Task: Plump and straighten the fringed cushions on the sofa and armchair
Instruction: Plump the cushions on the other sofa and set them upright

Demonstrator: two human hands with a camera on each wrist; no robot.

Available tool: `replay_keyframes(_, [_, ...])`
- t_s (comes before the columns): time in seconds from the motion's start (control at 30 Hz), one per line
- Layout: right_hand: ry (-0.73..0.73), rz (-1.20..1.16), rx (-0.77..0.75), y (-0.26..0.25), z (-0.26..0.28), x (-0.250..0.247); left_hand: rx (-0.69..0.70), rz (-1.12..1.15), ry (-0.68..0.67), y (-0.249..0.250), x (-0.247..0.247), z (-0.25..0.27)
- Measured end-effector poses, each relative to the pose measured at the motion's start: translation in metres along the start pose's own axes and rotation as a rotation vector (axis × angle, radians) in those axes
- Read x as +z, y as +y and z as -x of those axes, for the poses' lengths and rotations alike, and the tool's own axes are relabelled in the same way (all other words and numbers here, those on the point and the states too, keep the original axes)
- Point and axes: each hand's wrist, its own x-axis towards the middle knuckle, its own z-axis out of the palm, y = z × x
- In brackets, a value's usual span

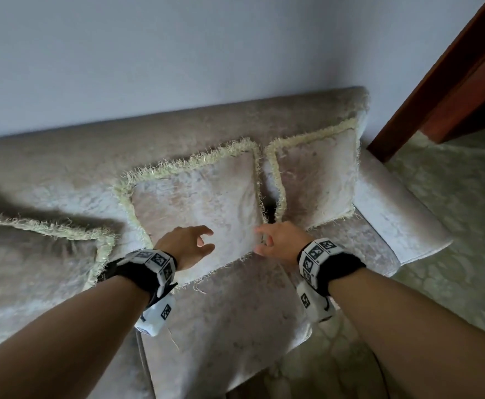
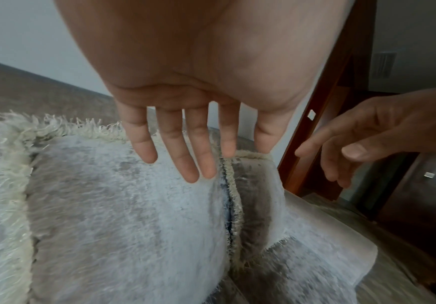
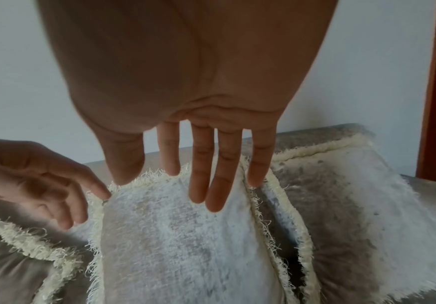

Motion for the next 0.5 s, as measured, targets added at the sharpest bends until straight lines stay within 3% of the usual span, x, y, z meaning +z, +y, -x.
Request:
replay_keyframes(0.3, [-0.065, -0.015, -0.121, -0.003, -0.114, -0.004, -0.162, 0.176, 0.022, -0.059, -0.003, -0.066])
replay_keyframes(0.5, [0.002, -0.042, -0.175, 0.017, -0.165, 0.016, -0.245, 0.299, 0.151, -0.084, 0.013, -0.087])
